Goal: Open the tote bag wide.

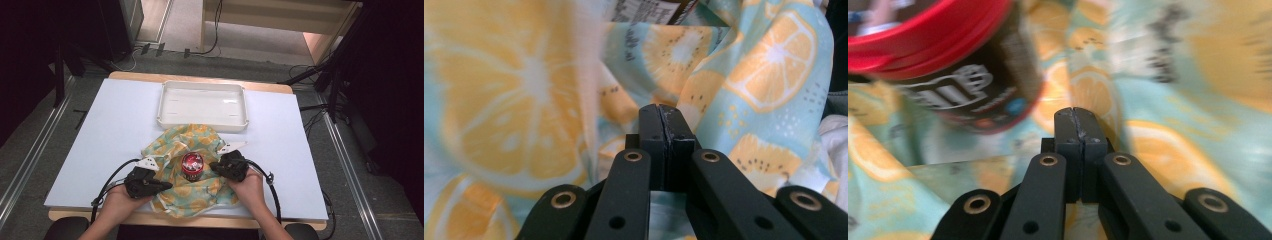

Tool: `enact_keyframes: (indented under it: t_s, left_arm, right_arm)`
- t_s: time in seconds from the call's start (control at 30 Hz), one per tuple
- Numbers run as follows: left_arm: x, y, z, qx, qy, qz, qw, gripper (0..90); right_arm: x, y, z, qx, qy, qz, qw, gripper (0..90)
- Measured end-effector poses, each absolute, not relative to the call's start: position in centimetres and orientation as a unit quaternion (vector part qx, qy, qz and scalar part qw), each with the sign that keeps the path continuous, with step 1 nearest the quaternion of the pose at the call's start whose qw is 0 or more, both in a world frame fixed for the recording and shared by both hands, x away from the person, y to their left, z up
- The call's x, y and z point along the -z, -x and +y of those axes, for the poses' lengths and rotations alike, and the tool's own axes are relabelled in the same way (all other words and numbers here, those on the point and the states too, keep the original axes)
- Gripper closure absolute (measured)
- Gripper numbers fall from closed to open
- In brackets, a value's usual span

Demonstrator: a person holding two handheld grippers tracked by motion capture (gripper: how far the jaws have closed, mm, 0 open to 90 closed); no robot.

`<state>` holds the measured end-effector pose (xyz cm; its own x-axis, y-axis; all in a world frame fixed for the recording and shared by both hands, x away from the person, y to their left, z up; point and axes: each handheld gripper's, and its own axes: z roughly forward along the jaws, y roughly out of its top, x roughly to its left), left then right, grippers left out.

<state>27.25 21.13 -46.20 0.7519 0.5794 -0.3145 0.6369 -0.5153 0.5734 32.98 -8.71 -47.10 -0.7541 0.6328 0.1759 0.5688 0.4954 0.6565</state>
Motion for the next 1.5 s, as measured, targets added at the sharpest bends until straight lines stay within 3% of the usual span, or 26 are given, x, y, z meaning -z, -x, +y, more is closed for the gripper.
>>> enact_keyframes:
  t_s: [0.73, 0.93, 1.3, 1.5]
  left_arm:
    - [45.9, -26.6, 23.3, 0.028, -0.863, 0.376, 0.336, 90.0]
    - [45.5, -26.6, 22.9, 0.044, -0.858, 0.365, 0.357, 90.0]
    - [41.9, -27.3, 21.4, 0.02, -0.859, 0.336, 0.386, 87.8]
    - [40.4, -29.3, 20.5, 0.005, -0.86, 0.329, 0.389, 87.8]
  right_arm:
    - [47.0, -35.3, -13.0, -0.341, -0.423, 0.833, 0.099, 90.0]
    - [46.1, -34.6, -12.6, -0.366, -0.413, 0.83, 0.079, 90.0]
    - [42.6, -31.8, -9.8, -0.416, -0.35, 0.837, 0.052, 90.0]
    - [42.8, -31.2, -8.9, -0.411, -0.34, 0.845, 0.041, 90.0]
